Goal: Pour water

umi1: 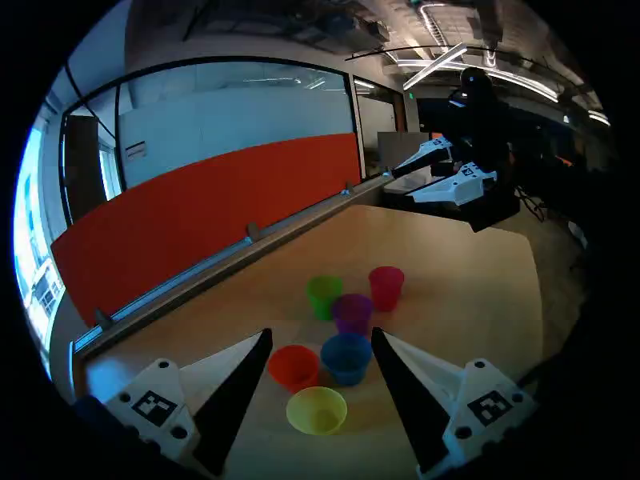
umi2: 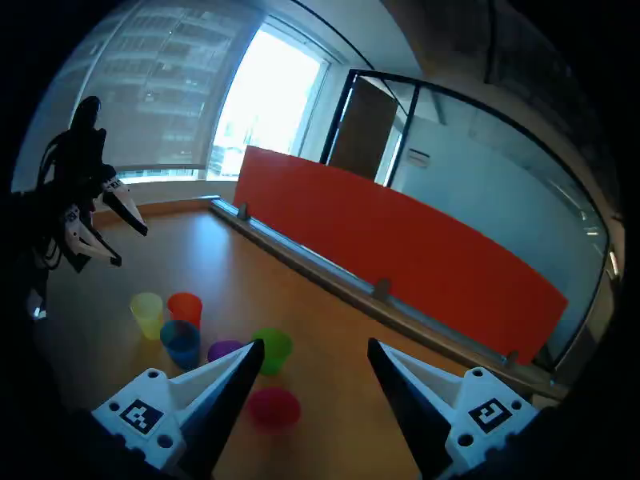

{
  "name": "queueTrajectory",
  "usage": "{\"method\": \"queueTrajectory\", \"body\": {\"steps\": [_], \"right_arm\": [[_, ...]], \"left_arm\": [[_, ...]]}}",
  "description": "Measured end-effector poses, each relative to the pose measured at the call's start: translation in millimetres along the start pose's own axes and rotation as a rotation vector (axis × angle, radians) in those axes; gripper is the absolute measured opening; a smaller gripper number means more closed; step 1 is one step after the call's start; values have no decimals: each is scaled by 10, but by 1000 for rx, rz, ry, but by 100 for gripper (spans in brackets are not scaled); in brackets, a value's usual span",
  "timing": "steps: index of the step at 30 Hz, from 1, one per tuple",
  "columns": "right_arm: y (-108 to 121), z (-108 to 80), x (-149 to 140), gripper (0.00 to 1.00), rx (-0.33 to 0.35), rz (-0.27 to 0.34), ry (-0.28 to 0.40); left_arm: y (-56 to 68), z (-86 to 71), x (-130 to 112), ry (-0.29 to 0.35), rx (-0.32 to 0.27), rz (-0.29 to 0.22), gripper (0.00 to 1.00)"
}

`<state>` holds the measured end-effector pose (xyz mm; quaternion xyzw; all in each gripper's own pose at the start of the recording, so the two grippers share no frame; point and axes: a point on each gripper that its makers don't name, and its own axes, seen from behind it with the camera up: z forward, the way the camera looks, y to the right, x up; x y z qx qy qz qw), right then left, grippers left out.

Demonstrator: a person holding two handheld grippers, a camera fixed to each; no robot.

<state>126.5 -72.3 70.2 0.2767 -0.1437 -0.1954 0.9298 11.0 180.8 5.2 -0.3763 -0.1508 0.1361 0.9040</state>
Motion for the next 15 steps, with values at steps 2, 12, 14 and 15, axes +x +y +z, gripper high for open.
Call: {"method": "queueTrajectory", "body": {"steps": [2,12,14,15], "right_arm": [[-5,30,-23,100,5,0,-3],[4,148,-77,100,20,3,-14],[10,169,-83,100,21,5,-15],[10,179,-87,100,22,6,-15]], "left_arm": [[50,33,-42,-10,-15,-1,92],[206,176,-255,-59,-59,6,92],[226,203,-282,-65,-66,5,92],[235,216,-295,-68,-70,4,92]]}}
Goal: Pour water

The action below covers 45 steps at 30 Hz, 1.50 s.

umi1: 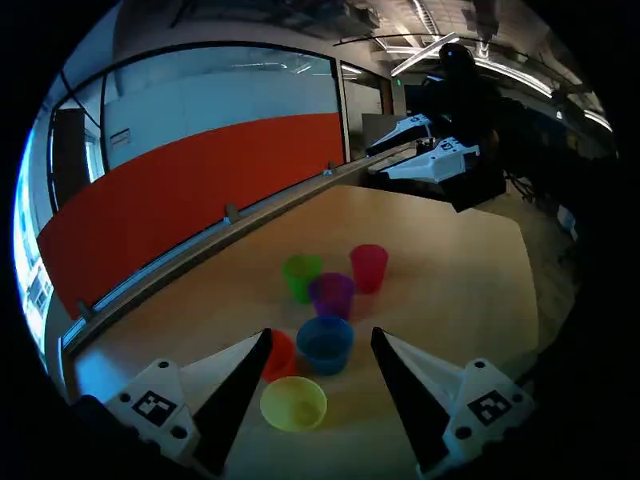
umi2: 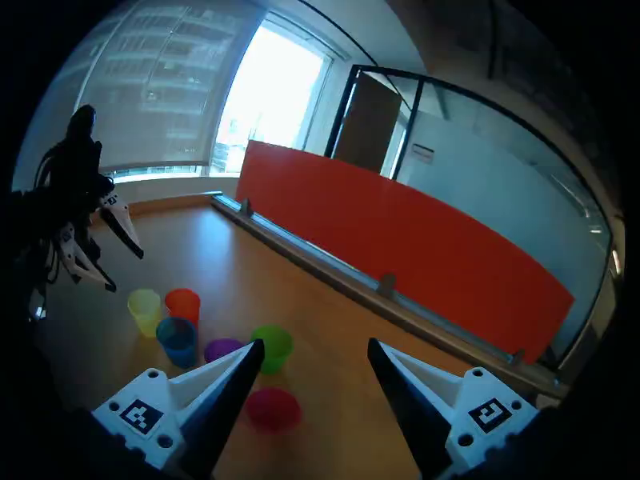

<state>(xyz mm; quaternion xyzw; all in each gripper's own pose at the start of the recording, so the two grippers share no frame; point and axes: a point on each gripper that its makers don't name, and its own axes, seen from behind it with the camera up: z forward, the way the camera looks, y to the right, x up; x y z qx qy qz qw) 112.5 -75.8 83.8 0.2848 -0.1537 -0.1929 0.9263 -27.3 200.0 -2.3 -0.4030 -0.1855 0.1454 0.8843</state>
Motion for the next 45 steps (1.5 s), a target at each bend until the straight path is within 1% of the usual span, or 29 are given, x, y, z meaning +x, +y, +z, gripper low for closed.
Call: {"method": "queueTrajectory", "body": {"steps": [12,26,30,39,45], "right_arm": [[23,111,-79,100,9,-3,-18],[37,284,-126,100,28,-16,-32],[36,338,-136,100,33,-17,-33],[56,442,-164,100,40,-15,-37],[72,488,-189,100,46,-15,-37]], "left_arm": [[85,165,-190,-49,-44,-8,92],[118,372,-388,-128,-101,-3,92],[111,431,-448,-152,-110,6,92],[142,549,-571,-212,-143,20,92],[152,617,-590,-231,-154,39,92]]}}
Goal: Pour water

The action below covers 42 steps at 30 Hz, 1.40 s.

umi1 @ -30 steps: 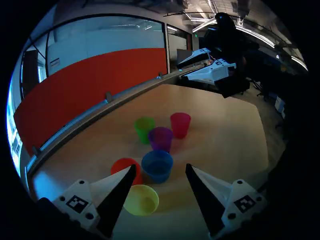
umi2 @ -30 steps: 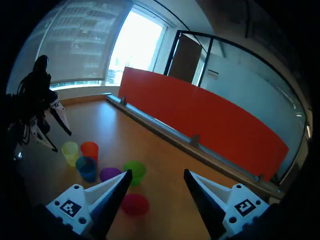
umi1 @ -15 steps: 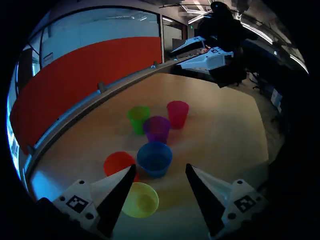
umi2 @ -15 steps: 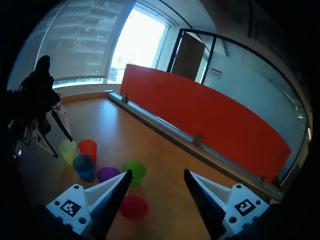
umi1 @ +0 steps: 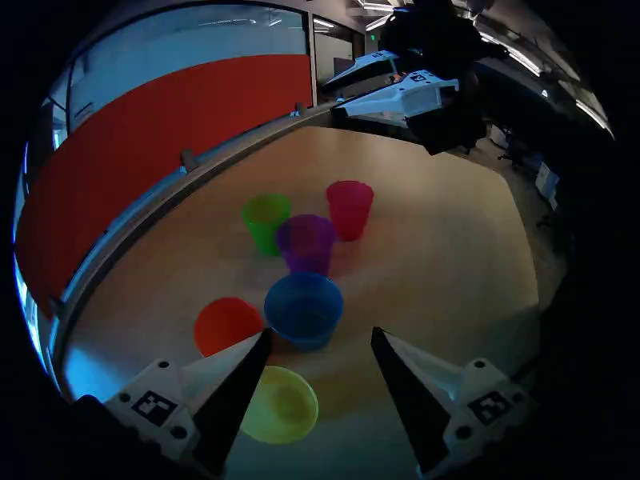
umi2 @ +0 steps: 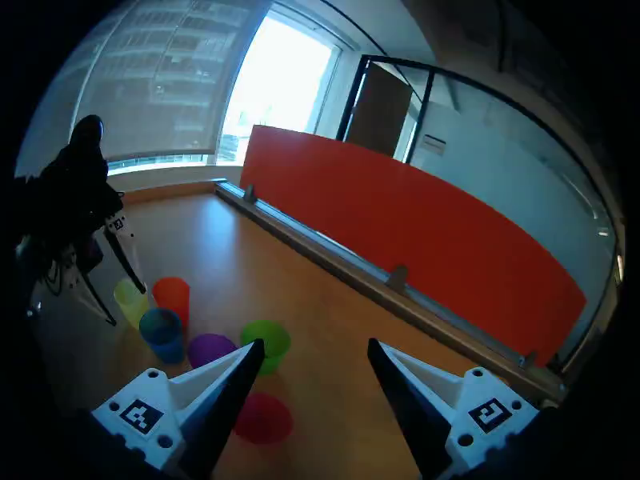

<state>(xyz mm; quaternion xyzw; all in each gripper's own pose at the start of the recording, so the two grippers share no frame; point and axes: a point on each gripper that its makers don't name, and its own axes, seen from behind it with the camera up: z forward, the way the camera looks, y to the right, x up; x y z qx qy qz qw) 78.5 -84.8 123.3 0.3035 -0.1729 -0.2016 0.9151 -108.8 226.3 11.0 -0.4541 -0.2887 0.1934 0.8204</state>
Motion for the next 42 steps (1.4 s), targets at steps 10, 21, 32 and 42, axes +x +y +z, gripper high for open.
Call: {"method": "queueTrajectory", "body": {"steps": [10,21,32,42], "right_arm": [[39,64,-58,100,5,1,-2],[66,115,-98,100,12,2,-2],[106,155,-116,100,14,-1,-2],[125,202,-131,100,18,-5,-2]], "left_arm": [[13,111,-54,-48,-13,6,92],[8,214,-144,-99,-17,-9,92],[-65,282,-154,-130,3,-14,92],[-124,335,-135,-148,18,-33,92]]}}
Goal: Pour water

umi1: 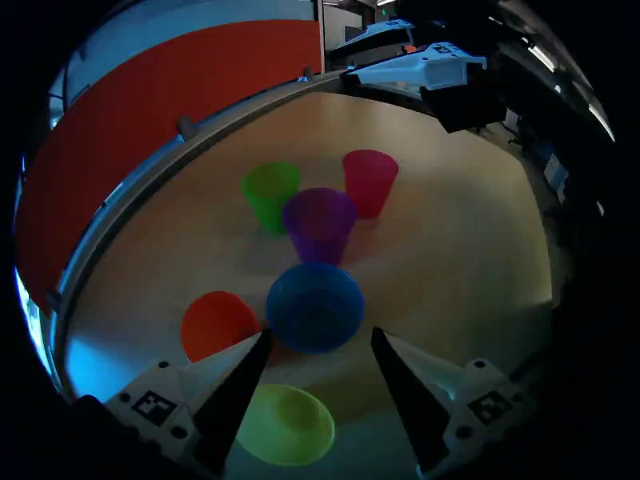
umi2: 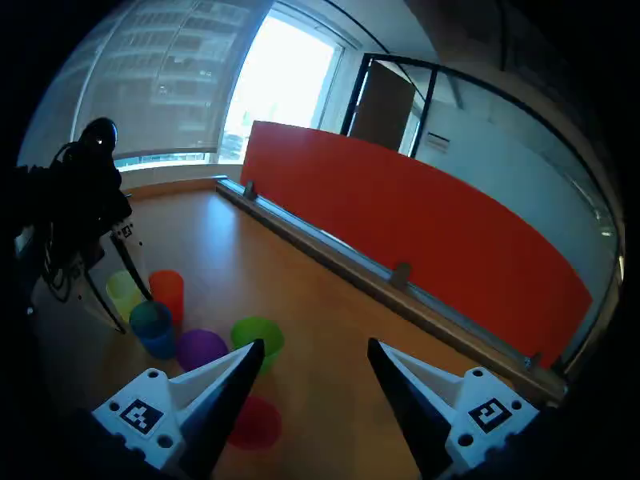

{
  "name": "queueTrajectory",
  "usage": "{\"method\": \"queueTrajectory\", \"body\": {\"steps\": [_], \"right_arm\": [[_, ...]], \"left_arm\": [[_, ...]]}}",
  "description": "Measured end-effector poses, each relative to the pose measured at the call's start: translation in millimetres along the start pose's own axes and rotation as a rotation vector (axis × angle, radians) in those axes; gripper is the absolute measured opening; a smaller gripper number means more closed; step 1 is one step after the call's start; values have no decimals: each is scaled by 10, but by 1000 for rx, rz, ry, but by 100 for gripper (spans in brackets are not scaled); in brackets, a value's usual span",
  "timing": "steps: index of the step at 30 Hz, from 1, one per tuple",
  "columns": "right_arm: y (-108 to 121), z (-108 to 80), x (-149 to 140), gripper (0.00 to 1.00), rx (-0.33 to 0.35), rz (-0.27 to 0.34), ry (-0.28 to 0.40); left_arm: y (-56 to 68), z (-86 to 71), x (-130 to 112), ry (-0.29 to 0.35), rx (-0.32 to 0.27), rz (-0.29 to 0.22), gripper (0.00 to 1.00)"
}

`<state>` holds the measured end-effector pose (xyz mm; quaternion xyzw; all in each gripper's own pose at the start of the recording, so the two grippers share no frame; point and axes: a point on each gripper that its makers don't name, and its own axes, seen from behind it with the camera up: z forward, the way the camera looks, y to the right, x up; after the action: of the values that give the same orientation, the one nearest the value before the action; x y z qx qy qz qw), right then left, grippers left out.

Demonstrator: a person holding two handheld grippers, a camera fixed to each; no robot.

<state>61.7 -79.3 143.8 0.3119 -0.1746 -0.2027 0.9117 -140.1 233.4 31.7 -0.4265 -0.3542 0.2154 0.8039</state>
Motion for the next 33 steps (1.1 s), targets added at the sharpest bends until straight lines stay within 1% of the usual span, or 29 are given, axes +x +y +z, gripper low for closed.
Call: {"method": "queueTrajectory", "body": {"steps": [21,33], "right_arm": [[2,107,-10,100,9,-10,-6],[-5,154,-13,100,10,-12,-8]], "left_arm": [[-42,171,110,-21,4,-4,92],[-41,237,144,-16,5,13,92]]}}
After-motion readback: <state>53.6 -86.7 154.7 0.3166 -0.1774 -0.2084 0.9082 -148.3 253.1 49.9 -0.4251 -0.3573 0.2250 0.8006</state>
